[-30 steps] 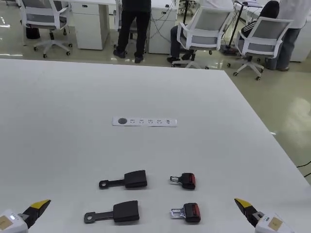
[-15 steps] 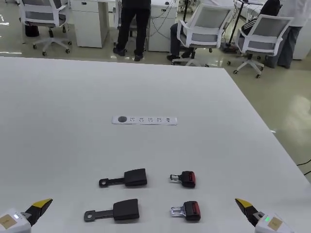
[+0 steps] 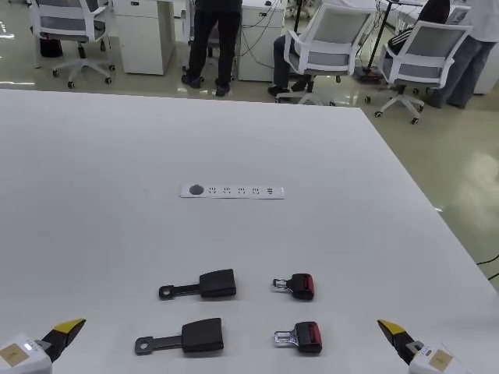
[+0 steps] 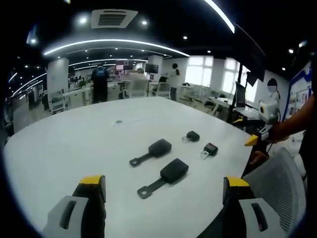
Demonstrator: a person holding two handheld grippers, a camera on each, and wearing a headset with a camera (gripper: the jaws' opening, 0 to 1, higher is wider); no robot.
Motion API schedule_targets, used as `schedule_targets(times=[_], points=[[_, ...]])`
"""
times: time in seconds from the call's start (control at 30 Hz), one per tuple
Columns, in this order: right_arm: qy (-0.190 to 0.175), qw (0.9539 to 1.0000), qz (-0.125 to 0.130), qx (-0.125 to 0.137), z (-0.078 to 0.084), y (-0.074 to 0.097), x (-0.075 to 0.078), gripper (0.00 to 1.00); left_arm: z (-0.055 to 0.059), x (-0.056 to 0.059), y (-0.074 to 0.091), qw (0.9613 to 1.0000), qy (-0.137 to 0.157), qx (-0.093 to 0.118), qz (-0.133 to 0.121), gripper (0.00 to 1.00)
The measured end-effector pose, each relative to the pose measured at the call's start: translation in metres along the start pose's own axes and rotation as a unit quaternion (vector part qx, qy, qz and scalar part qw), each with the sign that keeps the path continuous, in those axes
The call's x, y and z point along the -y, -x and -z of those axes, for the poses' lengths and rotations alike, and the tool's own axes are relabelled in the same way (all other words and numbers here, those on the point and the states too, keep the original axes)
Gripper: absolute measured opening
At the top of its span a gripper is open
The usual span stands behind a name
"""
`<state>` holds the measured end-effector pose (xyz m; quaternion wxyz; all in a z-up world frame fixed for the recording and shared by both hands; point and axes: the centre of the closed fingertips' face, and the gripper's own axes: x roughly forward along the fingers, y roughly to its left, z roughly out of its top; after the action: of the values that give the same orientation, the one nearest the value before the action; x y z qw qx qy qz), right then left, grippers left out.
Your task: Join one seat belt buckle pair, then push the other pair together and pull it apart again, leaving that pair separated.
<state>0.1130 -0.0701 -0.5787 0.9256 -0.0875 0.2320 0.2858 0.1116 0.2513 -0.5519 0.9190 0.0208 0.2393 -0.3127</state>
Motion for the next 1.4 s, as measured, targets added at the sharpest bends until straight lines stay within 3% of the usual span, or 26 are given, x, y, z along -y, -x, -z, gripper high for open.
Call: schedule_targets(times=[0.67, 1.4], points=[[-0.003, 1.0000, -0.002, -0.009, 0.007, 0.004, -0.001, 1.00, 0.005, 0.002, -0.005, 1.0000, -0.001, -0.006, 0.003, 1.00], [0.002, 0.9997, -0.014, -0.021, 0.012, -0.004, 0.004, 1.00, 0.015, 0.004, -0.015, 0.9997, 0.012, -0.021, 0.010, 1.00]])
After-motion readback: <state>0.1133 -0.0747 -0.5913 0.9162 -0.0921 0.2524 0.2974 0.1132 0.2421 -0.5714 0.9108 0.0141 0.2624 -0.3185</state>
